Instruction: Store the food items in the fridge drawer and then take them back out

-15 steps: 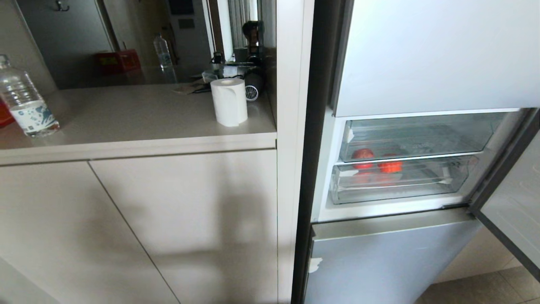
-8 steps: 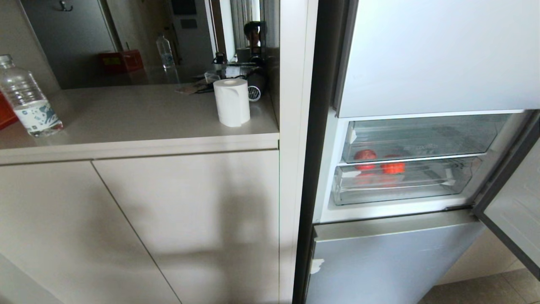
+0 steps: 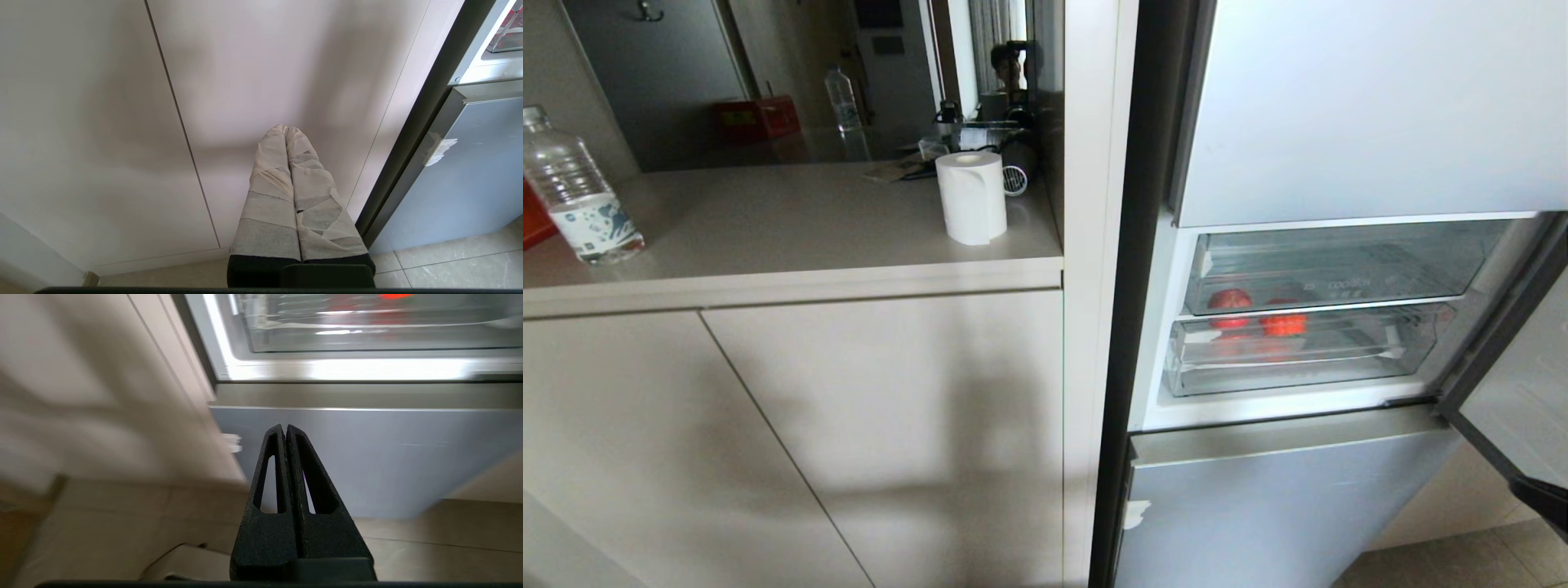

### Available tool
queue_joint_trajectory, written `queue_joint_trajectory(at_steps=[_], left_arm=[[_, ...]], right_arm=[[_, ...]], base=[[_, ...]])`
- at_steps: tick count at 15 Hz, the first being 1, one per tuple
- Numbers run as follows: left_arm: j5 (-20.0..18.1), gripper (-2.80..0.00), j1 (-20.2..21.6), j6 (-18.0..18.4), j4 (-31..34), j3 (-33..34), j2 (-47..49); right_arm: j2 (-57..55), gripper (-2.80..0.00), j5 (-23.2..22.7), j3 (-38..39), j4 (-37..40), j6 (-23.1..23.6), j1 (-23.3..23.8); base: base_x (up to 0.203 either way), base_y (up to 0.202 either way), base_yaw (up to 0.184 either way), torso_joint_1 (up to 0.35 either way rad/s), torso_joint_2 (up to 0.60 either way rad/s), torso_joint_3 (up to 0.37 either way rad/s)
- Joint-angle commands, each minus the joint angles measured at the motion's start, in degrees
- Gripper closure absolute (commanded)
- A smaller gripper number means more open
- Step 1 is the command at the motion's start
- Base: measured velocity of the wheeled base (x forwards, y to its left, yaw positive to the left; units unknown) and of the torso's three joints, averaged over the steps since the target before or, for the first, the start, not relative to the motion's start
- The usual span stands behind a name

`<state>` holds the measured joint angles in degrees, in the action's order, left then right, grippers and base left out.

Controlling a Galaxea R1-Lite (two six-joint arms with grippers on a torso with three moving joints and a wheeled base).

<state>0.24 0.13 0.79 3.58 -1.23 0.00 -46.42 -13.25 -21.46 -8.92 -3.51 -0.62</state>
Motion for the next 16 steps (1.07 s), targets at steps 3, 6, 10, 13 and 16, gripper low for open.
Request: queue_joint_trajectory(at_steps=[3,6,10,13,16], left_arm=[[0.0,0.00,0.0,0.1,0.0,0.0,0.1],[0.0,0.00,0.0,0.0,0.0,0.0,0.1],[0.0,0.00,0.0,0.1,0.0,0.0,0.1],[0.0,0.00,0.0,0.0,0.0,0.0,0.1],[0.0,0.00,0.0,0.0,0.0,0.0,0.1]], right_arm=[[-35.2,0.00,-5.1,-4.4,-15.3,-2.6,-0.9],[-47.8,0.00,-6.7,-3.9,-29.9,-3.1,-1.6],[-60.1,-2.80,-6.4,-3.0,-46.1,-2.5,-3.6],[-67.2,-2.80,1.7,-3.2,-59.9,-2.2,-9.4],[-73.8,-2.80,9.0,-2.9,-76.6,-1.9,-12.5]], base=[[0.000,0.000,0.000,0.000,0.00,0.000],[0.000,0.000,0.000,0.000,0.00,0.000],[0.000,0.000,0.000,0.000,0.00,0.000],[0.000,0.000,0.000,0.000,0.00,0.000],[0.000,0.000,0.000,0.000,0.00,0.000]])
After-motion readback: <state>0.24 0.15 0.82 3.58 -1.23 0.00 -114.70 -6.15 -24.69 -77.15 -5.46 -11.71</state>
